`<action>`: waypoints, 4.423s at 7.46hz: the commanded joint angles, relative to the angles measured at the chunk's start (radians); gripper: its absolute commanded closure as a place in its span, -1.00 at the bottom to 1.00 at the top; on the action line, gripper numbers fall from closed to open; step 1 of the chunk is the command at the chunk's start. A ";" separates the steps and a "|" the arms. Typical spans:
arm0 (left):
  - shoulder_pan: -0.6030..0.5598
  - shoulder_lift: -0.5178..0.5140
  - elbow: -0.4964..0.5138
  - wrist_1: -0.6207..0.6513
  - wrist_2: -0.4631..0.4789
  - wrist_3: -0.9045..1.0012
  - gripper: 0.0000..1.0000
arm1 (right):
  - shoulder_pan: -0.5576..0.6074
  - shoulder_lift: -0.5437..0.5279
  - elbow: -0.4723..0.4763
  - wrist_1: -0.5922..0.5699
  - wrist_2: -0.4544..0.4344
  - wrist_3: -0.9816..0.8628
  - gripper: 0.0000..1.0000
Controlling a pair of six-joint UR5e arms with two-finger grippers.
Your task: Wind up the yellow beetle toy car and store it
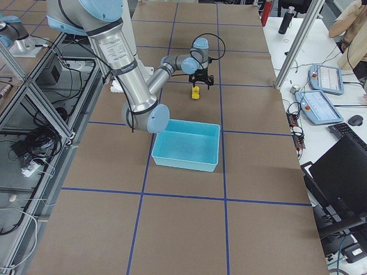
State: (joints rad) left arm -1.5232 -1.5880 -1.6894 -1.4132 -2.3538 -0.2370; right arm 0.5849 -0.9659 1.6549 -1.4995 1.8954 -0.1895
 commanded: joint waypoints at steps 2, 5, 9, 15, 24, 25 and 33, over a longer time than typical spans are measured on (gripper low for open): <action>0.000 -0.007 0.002 -0.016 0.001 -0.045 -1.00 | -0.031 0.009 -0.061 0.074 -0.010 0.002 -0.99; 0.000 -0.007 -0.003 -0.007 0.002 -0.050 -1.00 | -0.062 0.009 -0.060 0.076 -0.002 0.001 -1.00; 0.000 0.023 -0.033 -0.012 0.010 -0.039 -1.00 | -0.076 0.010 -0.064 0.073 -0.007 0.007 -0.78; 0.000 0.083 -0.013 -0.049 0.022 0.067 -1.00 | -0.071 0.007 0.032 -0.049 0.004 0.001 1.00; 0.000 0.072 -0.007 -0.070 0.025 0.056 -1.00 | 0.363 -0.641 0.649 -0.357 0.187 -0.378 1.00; 0.000 0.071 -0.006 -0.070 0.025 0.056 -1.00 | 0.368 -0.706 0.595 -0.267 0.191 -0.375 1.00; 0.000 0.074 -0.009 -0.070 0.027 0.056 -1.00 | 0.346 -0.697 0.217 0.185 0.229 -0.314 1.00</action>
State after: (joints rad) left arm -1.5232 -1.5138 -1.6978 -1.4834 -2.3271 -0.1810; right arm 0.9474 -1.6652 1.8780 -1.3236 2.1235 -0.5059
